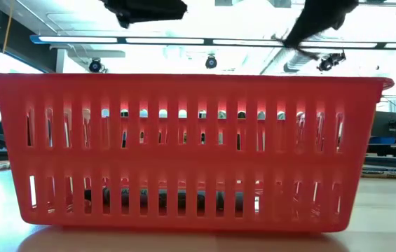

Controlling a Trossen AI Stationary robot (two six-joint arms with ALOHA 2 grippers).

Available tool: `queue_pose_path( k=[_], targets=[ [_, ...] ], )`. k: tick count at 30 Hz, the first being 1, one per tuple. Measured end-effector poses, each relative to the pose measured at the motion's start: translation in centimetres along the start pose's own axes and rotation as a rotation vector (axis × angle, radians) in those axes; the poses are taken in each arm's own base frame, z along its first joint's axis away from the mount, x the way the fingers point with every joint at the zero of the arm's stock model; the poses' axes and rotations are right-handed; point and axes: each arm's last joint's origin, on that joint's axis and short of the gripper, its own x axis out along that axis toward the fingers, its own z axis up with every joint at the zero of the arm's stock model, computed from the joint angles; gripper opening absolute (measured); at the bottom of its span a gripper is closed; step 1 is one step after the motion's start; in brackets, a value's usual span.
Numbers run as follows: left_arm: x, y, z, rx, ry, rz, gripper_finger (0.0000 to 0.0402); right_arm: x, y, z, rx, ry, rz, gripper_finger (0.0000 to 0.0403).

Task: Sort crayons
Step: Put the orange crayon into the yellow bin

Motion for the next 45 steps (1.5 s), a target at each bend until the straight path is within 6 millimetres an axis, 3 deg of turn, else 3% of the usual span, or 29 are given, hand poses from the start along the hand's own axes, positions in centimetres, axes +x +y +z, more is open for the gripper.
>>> queue_pose_path(
  k=[5,11,19,25,33,45],
  targets=[
    [1.4,0.4,-0.8,-0.046,-0.177,-0.070,0.0101,-2.0,1.6,-0.4,-0.017,-0.196,-0.082,0.0001],
    [4.4,0.4,-2.0,-0.100,-0.237,-0.111,0.0101,-3.6,3.3,-0.2,0.001,-0.400,-0.121,0.0001],
    [7.5,-1.0,-1.5,-0.056,-0.355,-0.119,0.0102,-2.8,4.8,0.1,-0.027,-0.497,-0.076,0.0001],
    [8.1,-1.5,-0.9,-0.033,-0.368,-0.150,0.0107,-2.7,4.9,0.4,-0.033,-0.507,-0.069,0.0001],
    [8.3,-1.1,-0.8,-0.038,-0.374,-0.156,0.0149,-2.3,4.7,1.0,0.000,-0.515,-0.048,0.0001],
    [8.4,-1.0,-0.8,-0.043,-0.379,-0.151,0.0182,0.1,5.3,2.4,-0.047,-0.546,0.030,0.0001]
  ],
)
